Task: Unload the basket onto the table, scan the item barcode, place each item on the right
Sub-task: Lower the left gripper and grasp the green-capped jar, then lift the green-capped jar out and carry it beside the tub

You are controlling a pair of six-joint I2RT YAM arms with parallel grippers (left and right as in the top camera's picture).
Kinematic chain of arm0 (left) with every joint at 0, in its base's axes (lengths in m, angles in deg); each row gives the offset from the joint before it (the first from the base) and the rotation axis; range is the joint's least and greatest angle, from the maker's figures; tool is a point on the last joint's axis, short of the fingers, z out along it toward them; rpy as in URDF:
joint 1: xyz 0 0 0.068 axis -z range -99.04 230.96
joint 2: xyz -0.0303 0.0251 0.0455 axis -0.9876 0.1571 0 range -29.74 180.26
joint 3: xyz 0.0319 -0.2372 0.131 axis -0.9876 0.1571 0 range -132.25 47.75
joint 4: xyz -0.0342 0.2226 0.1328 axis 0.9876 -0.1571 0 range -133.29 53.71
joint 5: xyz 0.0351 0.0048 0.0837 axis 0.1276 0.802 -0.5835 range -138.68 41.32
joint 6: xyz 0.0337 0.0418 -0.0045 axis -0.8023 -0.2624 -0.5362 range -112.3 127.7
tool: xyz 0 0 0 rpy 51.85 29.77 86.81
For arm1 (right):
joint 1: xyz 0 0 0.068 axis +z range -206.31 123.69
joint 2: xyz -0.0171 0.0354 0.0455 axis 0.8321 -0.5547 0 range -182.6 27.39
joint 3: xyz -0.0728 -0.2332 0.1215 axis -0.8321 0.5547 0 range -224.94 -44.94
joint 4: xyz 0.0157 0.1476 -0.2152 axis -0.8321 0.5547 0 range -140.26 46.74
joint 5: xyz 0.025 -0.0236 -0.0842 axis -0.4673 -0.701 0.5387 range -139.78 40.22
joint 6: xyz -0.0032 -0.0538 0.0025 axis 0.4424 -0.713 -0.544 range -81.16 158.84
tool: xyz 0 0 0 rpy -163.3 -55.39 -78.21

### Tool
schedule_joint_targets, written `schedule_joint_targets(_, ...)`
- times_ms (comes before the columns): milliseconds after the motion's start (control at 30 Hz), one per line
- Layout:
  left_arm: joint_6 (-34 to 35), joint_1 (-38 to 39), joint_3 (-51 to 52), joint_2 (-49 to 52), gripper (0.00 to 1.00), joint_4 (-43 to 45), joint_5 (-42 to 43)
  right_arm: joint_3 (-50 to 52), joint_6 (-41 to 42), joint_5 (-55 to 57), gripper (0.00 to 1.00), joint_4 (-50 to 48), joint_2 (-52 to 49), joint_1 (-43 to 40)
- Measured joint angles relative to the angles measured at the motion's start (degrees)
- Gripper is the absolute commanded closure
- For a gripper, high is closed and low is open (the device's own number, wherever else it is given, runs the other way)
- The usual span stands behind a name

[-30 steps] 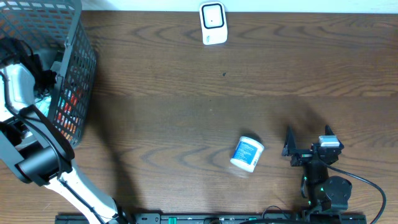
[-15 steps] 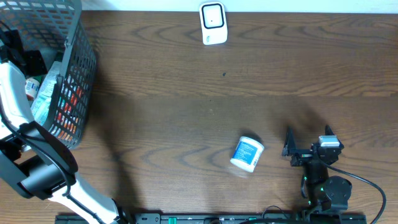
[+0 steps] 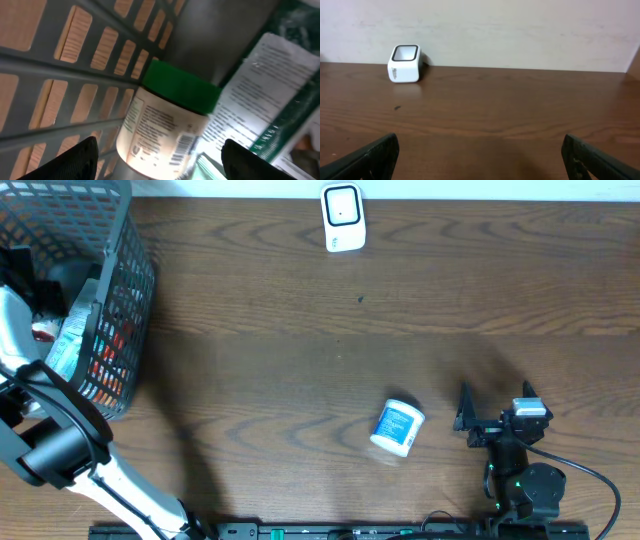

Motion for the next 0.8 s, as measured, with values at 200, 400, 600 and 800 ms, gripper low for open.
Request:
schedule_joint_targets(200, -0.6, -0.1, 0.0, 1.9, 0.24, 1.6, 0.0, 0.0, 0.0, 0.0, 0.01, 0.0, 0.0, 0.0)
schedule_joint_targets(400, -0.7, -0.1, 0.0, 5.5, 0.24, 1.8, -0.1, 0.0, 0.0, 0.0, 0.01, 0.0, 0.0, 0.0)
schedule_joint_targets(600, -0.8, -0.2, 0.0, 7.1, 0.25, 3.1, -0.7, 0.0, 0.0, 0.0, 0.01, 0.0, 0.0, 0.0)
schedule_joint_targets(800, -0.9, -0.1, 0.0, 7.1, 0.36, 3.5, -0.6, 0.0, 0.0, 0.0, 0.01, 0.0, 0.0, 0.0)
